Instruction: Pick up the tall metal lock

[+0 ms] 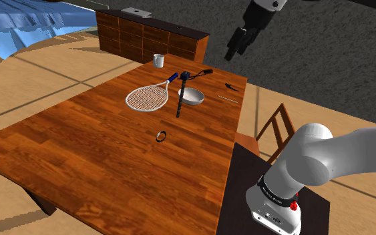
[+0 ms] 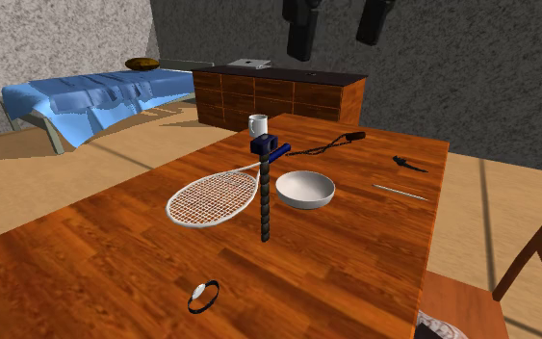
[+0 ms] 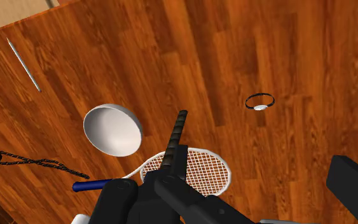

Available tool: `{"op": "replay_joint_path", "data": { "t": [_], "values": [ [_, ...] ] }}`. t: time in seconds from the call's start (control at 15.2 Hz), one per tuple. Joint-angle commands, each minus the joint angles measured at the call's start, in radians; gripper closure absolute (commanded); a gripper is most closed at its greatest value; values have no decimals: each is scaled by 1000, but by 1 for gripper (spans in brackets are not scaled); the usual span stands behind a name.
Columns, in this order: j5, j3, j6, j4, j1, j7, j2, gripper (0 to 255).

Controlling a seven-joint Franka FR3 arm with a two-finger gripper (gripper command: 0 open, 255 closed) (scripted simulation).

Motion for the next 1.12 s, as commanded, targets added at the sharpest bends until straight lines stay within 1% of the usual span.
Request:
{"op": "replay_joint_path", "data": {
  "t": [0.0,0.53,0.79,1.06],
  "values": [
    [0,0,0,0,0,0,0,0],
    [-10,-122,120,107,18,-172,291,0],
    [7,-174,159,192,28,-262,450,0],
    [41,-217,180,298,35,-356,617,0]
  ]
}}
